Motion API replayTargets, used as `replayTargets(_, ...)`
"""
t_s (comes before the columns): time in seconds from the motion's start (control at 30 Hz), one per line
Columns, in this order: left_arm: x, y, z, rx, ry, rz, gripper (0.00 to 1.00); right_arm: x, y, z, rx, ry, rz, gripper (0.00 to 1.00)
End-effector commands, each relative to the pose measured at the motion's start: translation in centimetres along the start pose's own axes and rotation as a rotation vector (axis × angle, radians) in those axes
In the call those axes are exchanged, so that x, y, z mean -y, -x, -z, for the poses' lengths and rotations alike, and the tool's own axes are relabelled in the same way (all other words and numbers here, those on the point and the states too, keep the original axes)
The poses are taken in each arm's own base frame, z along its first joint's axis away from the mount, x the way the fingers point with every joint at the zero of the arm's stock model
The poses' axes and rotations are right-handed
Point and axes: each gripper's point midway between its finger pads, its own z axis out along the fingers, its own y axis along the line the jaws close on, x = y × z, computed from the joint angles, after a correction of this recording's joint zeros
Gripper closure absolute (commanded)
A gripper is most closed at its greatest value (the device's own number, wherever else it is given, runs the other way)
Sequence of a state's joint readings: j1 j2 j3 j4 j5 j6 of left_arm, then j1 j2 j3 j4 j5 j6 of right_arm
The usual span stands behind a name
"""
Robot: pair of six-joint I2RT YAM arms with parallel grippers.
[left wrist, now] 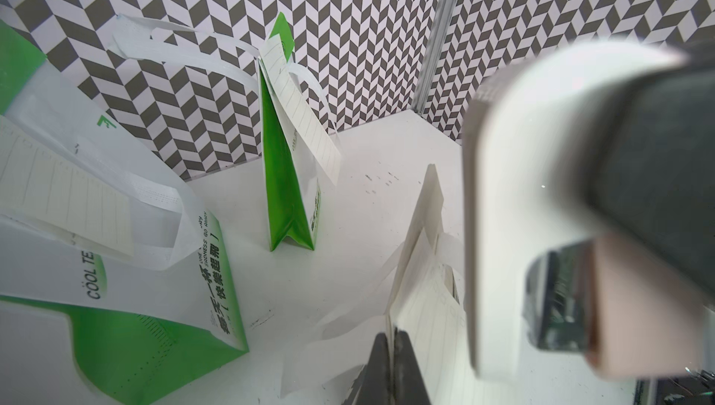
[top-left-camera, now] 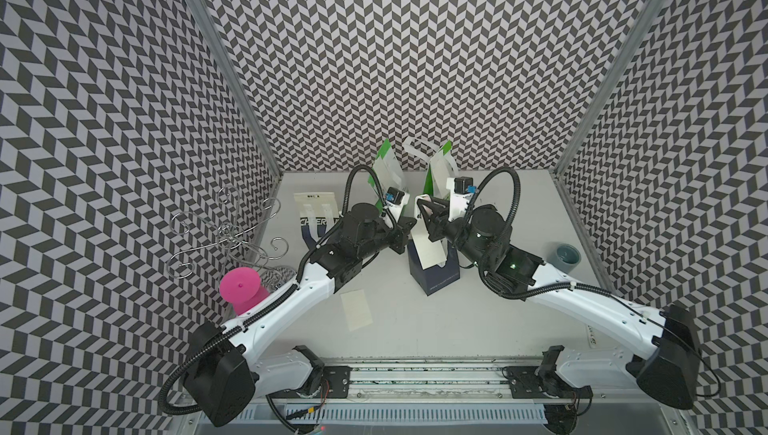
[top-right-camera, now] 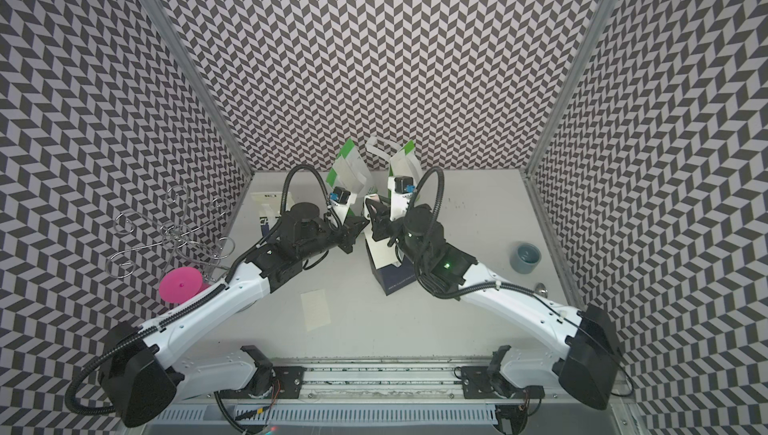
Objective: Staple the receipts to the bags
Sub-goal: Place the stapler in the takeout bag.
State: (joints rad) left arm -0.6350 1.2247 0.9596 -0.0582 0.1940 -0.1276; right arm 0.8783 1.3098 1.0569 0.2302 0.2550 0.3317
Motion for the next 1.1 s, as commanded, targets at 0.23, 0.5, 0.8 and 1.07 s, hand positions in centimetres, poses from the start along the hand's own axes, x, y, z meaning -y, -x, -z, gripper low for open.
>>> replayTargets(0.23,0.1,-1.1,0.1,-0.033,0.007,-0.009,1.0,1.0,2.1,-1.5,0.112,-0.031,-0.01,1.0)
replayTargets(0.5,0.2,-1.2,0.0,-0.039,0.005,-0.011,1.0,1.4,0.1,-3.1,0.05,-0.024,0.004,1.0)
replayTargets(0.8,0.1,-1.3,-0.1,-0.043,0.01,-0.009,1.0,1.6,-0.4,-2.6,0.034,-0.026,-0.004,1.0)
replayTargets(1.07,0.2,-1.2,-0.1,-0.039,0.008,-0.013,1.0,2.4,-1.6,-2.2,-0.008,-0.055,0.02,1.0)
